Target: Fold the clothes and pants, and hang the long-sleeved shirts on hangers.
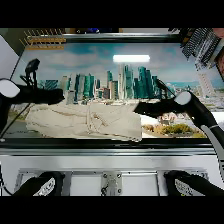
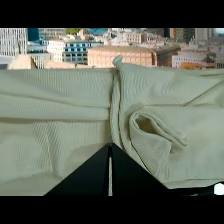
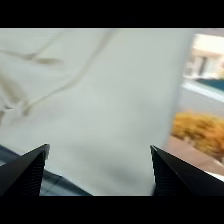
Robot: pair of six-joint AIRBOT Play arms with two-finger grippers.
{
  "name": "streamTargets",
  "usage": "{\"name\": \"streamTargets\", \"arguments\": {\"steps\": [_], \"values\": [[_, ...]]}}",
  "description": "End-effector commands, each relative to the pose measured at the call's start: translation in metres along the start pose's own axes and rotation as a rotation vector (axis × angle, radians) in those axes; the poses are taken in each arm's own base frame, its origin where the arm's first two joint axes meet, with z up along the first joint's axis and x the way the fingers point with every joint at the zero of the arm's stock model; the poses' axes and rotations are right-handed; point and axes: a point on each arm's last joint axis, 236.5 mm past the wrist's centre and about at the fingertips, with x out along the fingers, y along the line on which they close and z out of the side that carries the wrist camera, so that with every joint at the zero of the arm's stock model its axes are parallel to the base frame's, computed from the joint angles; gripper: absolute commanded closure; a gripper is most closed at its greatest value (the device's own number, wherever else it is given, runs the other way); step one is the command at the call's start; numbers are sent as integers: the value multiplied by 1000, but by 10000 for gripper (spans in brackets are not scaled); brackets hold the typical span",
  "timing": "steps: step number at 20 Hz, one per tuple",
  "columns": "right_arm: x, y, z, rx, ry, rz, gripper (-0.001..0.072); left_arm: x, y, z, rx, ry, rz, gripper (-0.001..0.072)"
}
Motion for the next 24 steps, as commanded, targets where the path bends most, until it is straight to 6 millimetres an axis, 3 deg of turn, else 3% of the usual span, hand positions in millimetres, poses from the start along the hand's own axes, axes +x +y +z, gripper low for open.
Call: {"name": "streamTargets", "arguments": {"steps": [1,4,8,11,14,15,17,18,20,24], "values": [[1,-81,-28,201,35,-15,11,18,-2,-42,-79,16,-55,690],[27,-83,-31,218,89,68,11,23,-6,-55,-119,9,-89,690],[64,-44,-34,217,130,236,12,24,-9,-60,-136,17,-106,690],[83,-15,-36,210,132,295,13,24,-9,-60,-136,17,-106,690],[95,1,-28,214,83,297,15,24,-9,-61,-136,19,-106,690],[98,5,-27,211,76,296,93,24,-9,-60,-136,17,-106,690],[103,10,-29,197,73,286,356,24,-9,-60,-136,16,-106,690],[105,11,-30,189,71,279,421,24,-9,-60,-136,16,-106,690],[105,12,-31,132,66,282,682,24,-9,-60,-136,17,-105,690],[85,-11,-28,70,92,211,685,44,-13,-72,-127,89,-109,690]]}}
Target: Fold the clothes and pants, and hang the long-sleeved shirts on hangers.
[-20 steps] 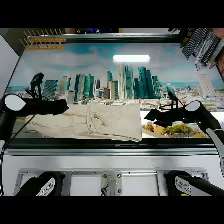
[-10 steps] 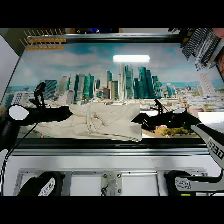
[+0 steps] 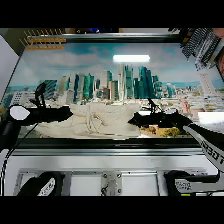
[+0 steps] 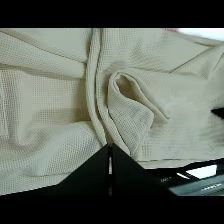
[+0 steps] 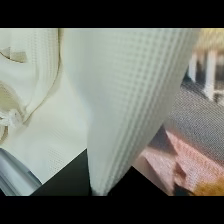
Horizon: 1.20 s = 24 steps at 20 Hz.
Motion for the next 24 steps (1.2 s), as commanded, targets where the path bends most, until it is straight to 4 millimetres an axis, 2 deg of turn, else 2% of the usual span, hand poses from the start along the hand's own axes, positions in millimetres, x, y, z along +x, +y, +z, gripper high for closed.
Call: {"name": "streamTargets", "arguments": {"steps": [1,3,6,8,9,11,14,17,21,24], "values": [[-29,-22,2,-59,44,-104,685,24,-5,-14,23,78,-1,690],[-66,-48,5,-81,89,-221,684,52,-18,-27,70,129,-5,690],[-135,-82,13,-118,139,-433,684,94,-46,-45,160,200,-15,690],[-180,-91,22,-133,132,-566,685,118,-71,-53,227,253,-32,690],[-198,-88,26,-143,123,-608,684,131,-84,-54,257,266,-40,690],[-222,-68,36,-169,92,-641,684,154,-108,-55,308,280,-57,690],[-250,-23,45,-184,27,-638,684,182,-137,-61,368,312,-79,690],[-272,24,45,-198,-23,-635,684,206,-164,-68,422,343,-102,690],[-281,80,36,-242,-62,-621,684,228,-199,-76,487,366,-138,690],[-275,108,30,-267,-67,-605,685,240,-213,-91,525,405,-151,690]]}}
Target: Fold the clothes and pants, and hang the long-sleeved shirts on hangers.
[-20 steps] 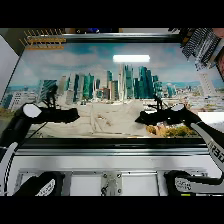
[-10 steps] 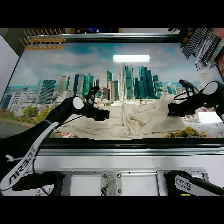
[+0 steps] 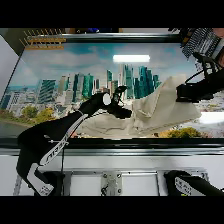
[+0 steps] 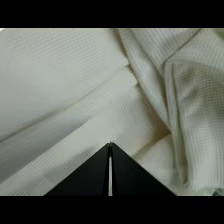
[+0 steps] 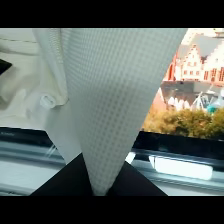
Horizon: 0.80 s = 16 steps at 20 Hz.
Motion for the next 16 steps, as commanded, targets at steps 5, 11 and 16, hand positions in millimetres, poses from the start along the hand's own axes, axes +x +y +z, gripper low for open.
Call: {"name": "streamTargets", "arguments": {"steps": [5,11,16], "values": [[-16,56,-8,-8,1,31,684,35,-30,-13,73,95,-25,690],[-14,76,-13,-5,12,46,685,16,-6,-13,69,131,14,690],[-13,88,-17,9,22,54,684,-67,59,31,80,3,170,690]]}}
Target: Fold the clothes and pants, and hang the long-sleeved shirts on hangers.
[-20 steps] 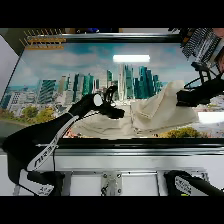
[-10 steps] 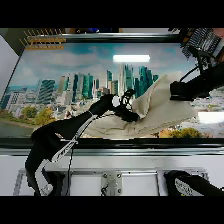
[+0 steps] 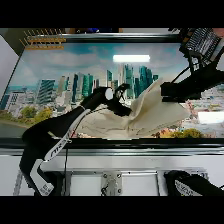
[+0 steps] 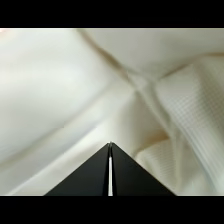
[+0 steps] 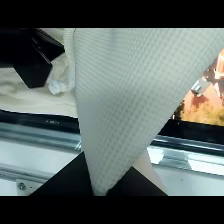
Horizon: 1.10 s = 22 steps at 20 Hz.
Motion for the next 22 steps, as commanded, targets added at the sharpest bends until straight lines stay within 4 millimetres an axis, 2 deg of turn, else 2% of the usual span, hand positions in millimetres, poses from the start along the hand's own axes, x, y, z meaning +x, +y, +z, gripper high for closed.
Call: {"name": "streamTargets", "arguments": {"steps": [1,5,9,11,14,17,22], "values": [[2,12,-3,16,7,9,685,-63,58,19,-20,-81,117,690],[12,39,-3,2,-5,38,685,-147,122,33,-135,-223,183,690],[35,78,-7,-23,35,65,685,-218,173,25,-246,-322,235,690],[48,106,-6,-42,42,86,685,-248,190,20,-274,-370,262,690],[70,152,0,-67,32,137,685,-287,210,11,-316,-437,299,690],[100,200,4,-73,25,195,685,-318,222,0,-351,-487,329,690],[167,267,9,-87,-21,292,684,-350,227,-19,-381,-515,354,690]]}}
